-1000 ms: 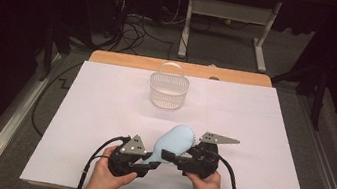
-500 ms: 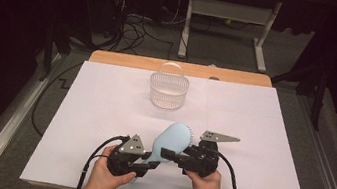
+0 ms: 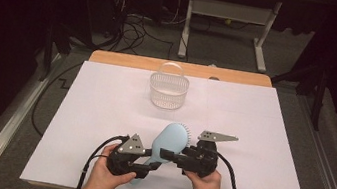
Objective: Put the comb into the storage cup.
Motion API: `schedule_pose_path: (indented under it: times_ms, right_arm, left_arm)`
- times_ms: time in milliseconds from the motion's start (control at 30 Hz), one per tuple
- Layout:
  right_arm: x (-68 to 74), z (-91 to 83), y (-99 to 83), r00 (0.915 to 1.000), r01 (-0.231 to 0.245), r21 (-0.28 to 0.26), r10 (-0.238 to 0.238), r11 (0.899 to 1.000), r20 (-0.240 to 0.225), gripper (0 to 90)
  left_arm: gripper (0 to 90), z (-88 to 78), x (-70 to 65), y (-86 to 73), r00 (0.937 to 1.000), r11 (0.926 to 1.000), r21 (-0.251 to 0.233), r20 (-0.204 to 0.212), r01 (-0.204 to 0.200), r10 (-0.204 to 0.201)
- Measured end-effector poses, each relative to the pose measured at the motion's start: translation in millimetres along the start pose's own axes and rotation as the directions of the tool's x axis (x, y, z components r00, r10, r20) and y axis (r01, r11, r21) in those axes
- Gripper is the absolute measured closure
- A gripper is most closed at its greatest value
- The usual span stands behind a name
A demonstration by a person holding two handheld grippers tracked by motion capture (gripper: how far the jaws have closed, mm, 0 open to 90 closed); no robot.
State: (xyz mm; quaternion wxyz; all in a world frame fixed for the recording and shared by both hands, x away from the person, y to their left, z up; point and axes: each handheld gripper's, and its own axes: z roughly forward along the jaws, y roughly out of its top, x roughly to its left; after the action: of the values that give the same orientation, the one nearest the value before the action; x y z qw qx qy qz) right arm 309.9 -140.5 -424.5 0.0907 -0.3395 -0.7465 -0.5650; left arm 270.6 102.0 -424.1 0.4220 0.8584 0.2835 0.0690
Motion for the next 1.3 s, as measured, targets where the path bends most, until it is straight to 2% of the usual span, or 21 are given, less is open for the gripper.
schedule_pose_path:
  times_ms: [167,300,467,567,633,733,833,967,1300]
  right_arm:
    - [-0.3,-1.0,0.6,1.0000,0.000,0.001,0.000,1.000,0.004,55.4]
    - [-0.5,-1.5,0.5,0.9999,-0.001,0.000,0.001,1.000,0.010,55.4]
    - [-1.3,-3.4,1.3,0.9998,-0.007,-0.008,0.007,1.000,0.019,55.4]
    - [-1.5,-4.1,1.6,0.9998,-0.005,-0.010,0.006,1.000,0.017,55.4]
    - [-1.7,-4.0,1.6,0.9998,-0.006,-0.008,0.006,1.000,0.019,55.5]
    - [-1.7,-3.9,1.4,0.9998,-0.006,-0.005,0.006,1.000,0.021,55.5]
    - [-0.5,-5.0,1.6,0.9997,-0.007,-0.008,0.007,1.000,0.022,55.4]
    - [1.9,-7.9,3.2,0.9997,-0.002,-0.011,0.002,1.000,0.026,55.4]
    - [-0.5,-14.2,8.6,0.9990,-0.001,-0.014,0.001,1.000,0.044,55.3]
  left_arm:
    - [47.9,0.0,-0.4,0.3,1.0000,1.0000,-0.002,-0.002,-0.002,0.002]
    - [46.6,-1.3,0.2,0.7,0.9999,0.9998,-0.013,0.005,0.012,-0.012]
    - [41.6,-3.0,0.9,0.6,0.9997,0.9996,-0.026,-0.021,0.014,-0.015]
    - [38.0,-2.8,2.1,0.4,0.9995,0.9996,-0.027,-0.029,0.007,-0.007]
    - [32.9,-2.6,3.5,0.4,0.9999,0.9996,-0.027,-0.016,0.006,-0.007]
    - [28.8,-3.8,5.1,0.2,0.9999,0.9994,-0.034,-0.016,-0.005,0.004]
    - [26.8,-7.7,6.5,0.3,1.0000,0.9981,-0.062,0.001,0.002,-0.002]
    - [26.2,-12.7,6.3,-1.3,0.9996,0.9962,-0.083,-0.016,-0.025,0.024]
    - [23.4,-25.7,20.2,-7.7,0.9994,0.9953,-0.093,-0.013,0.029,-0.031]
